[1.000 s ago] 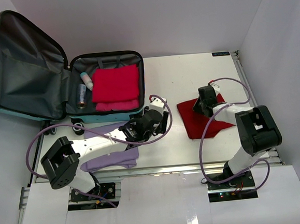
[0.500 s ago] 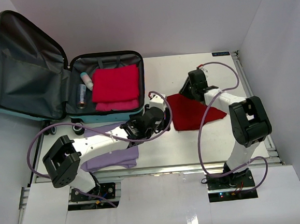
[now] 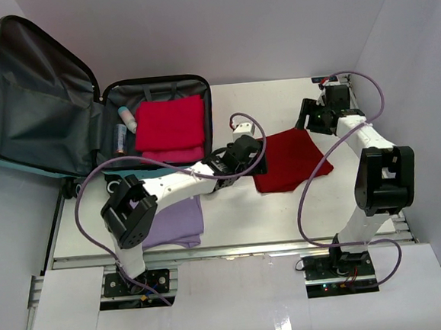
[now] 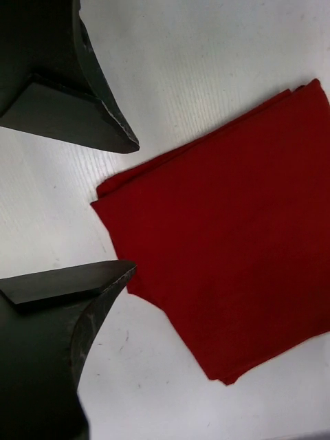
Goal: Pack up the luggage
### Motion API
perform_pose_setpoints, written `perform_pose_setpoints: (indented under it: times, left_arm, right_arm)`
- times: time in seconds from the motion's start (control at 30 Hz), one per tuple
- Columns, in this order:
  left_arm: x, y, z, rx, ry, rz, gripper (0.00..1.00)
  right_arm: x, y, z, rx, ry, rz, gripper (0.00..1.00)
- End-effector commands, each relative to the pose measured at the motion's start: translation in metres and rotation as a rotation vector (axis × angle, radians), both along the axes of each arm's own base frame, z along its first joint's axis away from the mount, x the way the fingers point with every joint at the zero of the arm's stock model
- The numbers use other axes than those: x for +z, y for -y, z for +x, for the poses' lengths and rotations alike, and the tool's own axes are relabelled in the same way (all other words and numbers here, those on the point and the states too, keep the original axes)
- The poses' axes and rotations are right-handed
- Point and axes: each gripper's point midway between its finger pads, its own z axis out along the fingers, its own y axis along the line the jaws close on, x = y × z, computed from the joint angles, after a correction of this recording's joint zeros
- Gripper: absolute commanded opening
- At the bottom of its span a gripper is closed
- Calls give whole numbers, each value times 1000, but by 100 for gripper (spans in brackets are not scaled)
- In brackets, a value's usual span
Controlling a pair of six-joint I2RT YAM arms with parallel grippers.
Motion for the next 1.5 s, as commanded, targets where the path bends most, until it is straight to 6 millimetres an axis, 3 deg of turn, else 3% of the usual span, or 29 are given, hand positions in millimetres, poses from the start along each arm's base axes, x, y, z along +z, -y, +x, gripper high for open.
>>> perform_pose_setpoints:
  times: [0.0, 0.1, 0.27, 0.5, 0.93, 1.13, 1.33, 1.4, 1.47]
  left_arm:
    - [-8, 4, 11, 11, -83, -31, 74]
    - [-31, 4, 20, 14, -113, -10, 74]
    - [-45, 8, 28, -47, -79, -12, 76]
    - [-65, 4, 37, -11, -94, 5, 76]
    - [-84, 6, 55, 4, -78, 35, 76]
    - [-87, 13, 50, -27, -100, 3, 50]
    - [-73, 14, 52, -27, -72, -18, 8]
    - [-70, 14, 54, -25, -65, -17, 0]
    - [-66, 14, 56, -26, -56, -19, 0]
  right_arm:
    - [-16, 9, 2, 166, -68, -36, 80]
    - [-24, 19, 8, 194, -85, -41, 81]
    - [-35, 34, 7, 192, -106, -54, 81]
    - [-63, 32, 4, 235, -183, -28, 81]
    - [-89, 11, -7, 264, -248, -59, 81]
    - [-96, 3, -15, 269, -272, -75, 71]
    - [-91, 3, -20, 236, -279, -91, 34]
    - [-88, 2, -22, 228, -278, -87, 18]
    - [-80, 1, -24, 221, -265, -87, 10]
